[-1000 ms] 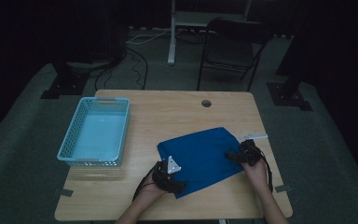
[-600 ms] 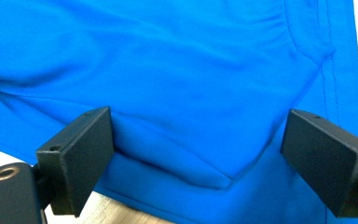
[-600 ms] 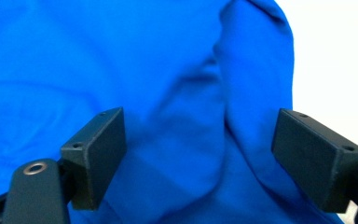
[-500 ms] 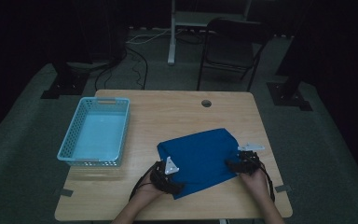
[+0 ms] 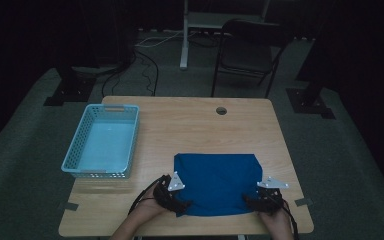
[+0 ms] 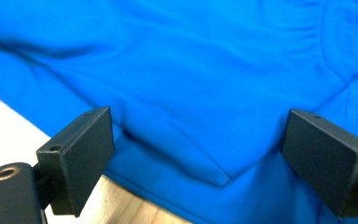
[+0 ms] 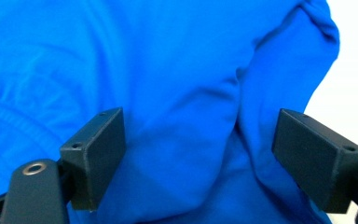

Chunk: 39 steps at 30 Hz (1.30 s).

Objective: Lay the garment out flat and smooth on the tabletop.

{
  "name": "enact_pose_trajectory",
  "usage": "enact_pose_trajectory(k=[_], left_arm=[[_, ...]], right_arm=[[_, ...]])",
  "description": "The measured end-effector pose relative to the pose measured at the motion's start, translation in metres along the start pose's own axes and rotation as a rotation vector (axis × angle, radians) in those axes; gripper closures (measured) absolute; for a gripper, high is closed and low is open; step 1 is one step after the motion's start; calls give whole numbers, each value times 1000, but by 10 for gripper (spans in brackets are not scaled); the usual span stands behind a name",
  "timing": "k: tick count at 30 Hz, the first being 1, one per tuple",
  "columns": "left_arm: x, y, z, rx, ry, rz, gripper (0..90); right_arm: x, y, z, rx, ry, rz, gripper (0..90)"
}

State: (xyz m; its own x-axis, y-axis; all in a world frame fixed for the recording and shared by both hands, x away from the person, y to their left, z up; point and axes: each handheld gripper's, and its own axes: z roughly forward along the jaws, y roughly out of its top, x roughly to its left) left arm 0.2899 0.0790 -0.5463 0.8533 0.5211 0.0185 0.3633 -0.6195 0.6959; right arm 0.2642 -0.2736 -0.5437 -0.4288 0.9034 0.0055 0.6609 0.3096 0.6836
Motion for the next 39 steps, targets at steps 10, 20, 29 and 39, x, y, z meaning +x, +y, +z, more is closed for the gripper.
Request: enact_pose_trajectory(k=[10,20,29,39], left_arm=[[-18,-13,-14,7,-43,47,100],[-28,0,-29,7,-103,35,106],[-48,8,-20,55,-116,160,203],[-46,9,-16,80,-75,176,554]], right_arm=[[15,-20,-20,23,39,-42,153],[11,-2,-48,-2,92,-113,163],[33,-6,-50,30,334,-260,375],[40,-14,-39,154,297,-393,593]])
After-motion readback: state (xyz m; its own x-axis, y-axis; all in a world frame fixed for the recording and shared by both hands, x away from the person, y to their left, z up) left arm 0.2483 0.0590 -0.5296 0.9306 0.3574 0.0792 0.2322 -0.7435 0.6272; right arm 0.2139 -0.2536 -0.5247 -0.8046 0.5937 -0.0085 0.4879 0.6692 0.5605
